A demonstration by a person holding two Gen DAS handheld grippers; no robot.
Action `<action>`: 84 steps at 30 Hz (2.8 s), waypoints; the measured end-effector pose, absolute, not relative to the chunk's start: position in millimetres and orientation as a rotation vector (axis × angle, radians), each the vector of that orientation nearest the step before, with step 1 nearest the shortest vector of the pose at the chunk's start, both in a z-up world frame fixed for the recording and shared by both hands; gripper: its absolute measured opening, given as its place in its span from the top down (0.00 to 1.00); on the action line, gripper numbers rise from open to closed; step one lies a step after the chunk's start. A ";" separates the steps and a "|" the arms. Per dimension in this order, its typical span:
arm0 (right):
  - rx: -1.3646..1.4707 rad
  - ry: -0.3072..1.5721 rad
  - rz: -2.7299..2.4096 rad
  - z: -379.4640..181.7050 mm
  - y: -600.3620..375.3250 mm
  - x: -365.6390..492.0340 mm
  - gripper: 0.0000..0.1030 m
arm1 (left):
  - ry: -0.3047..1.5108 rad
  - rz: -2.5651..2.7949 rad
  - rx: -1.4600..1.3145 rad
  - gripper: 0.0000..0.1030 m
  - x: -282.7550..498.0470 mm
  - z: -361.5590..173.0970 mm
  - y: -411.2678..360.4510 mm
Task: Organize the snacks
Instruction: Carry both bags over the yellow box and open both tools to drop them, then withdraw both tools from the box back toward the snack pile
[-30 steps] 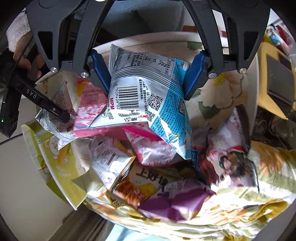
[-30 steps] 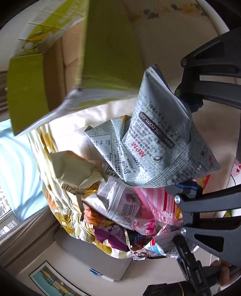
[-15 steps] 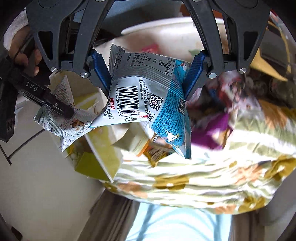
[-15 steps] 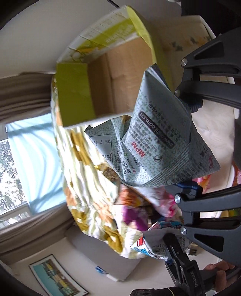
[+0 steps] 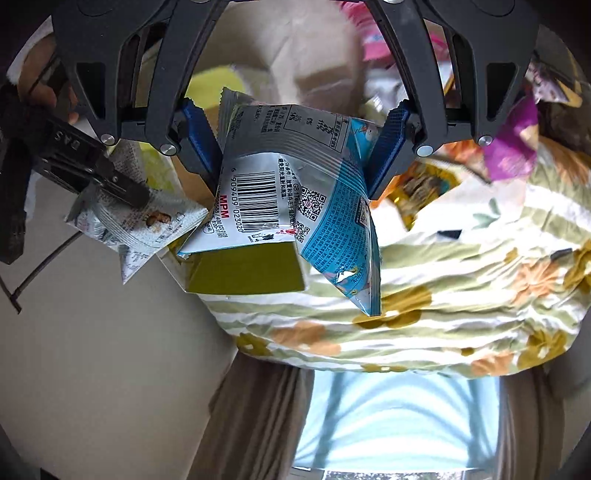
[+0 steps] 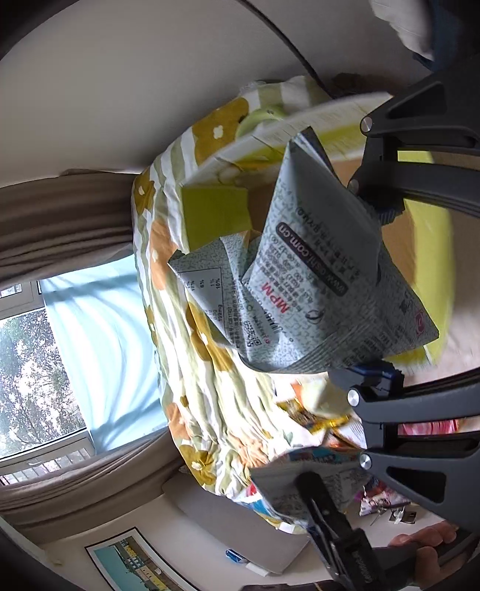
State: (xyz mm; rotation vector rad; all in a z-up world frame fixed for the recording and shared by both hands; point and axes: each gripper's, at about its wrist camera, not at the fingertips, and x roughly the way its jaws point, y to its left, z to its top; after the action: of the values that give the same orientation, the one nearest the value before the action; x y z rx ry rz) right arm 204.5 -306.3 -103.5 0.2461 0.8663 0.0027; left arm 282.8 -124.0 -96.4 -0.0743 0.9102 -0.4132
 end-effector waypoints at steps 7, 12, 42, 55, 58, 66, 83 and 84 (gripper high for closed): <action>0.264 0.893 0.018 -107.5 -371.2 235.0 0.49 | 0.966 -0.401 -0.016 0.30 340.5 -123.8 -220.2; 0.266 0.924 0.021 -115.3 -401.6 246.0 0.49 | 1.013 -0.369 0.062 0.23 368.3 -148.4 -273.9; 0.326 1.038 0.103 -171.3 -405.8 337.7 0.07 | 1.083 -0.210 0.075 0.02 335.8 -157.3 -219.3; 0.272 1.043 0.111 -154.0 -416.1 299.7 0.07 | 1.054 -0.207 0.075 0.02 320.4 -141.8 -223.1; 0.245 1.022 0.119 -145.5 -413.6 293.3 0.07 | 1.041 -0.194 0.081 0.02 313.6 -132.1 -222.5; 0.252 0.961 0.184 -121.5 -401.6 273.8 0.07 | 1.012 -0.149 0.053 0.02 279.8 -103.0 -196.1; 0.271 0.838 0.242 -68.3 -298.7 187.9 0.07 | 0.912 -0.102 0.003 0.02 181.7 -65.1 -49.7; 0.270 0.831 0.235 -66.6 -287.9 181.9 0.07 | 0.912 -0.102 -0.001 0.02 175.6 -64.5 -34.8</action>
State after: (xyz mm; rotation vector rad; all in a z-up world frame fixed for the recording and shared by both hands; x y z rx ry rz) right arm 181.9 -287.9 -66.6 0.2699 0.8308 0.2354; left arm 175.6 -34.8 -64.5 -0.0009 0.9119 -0.1017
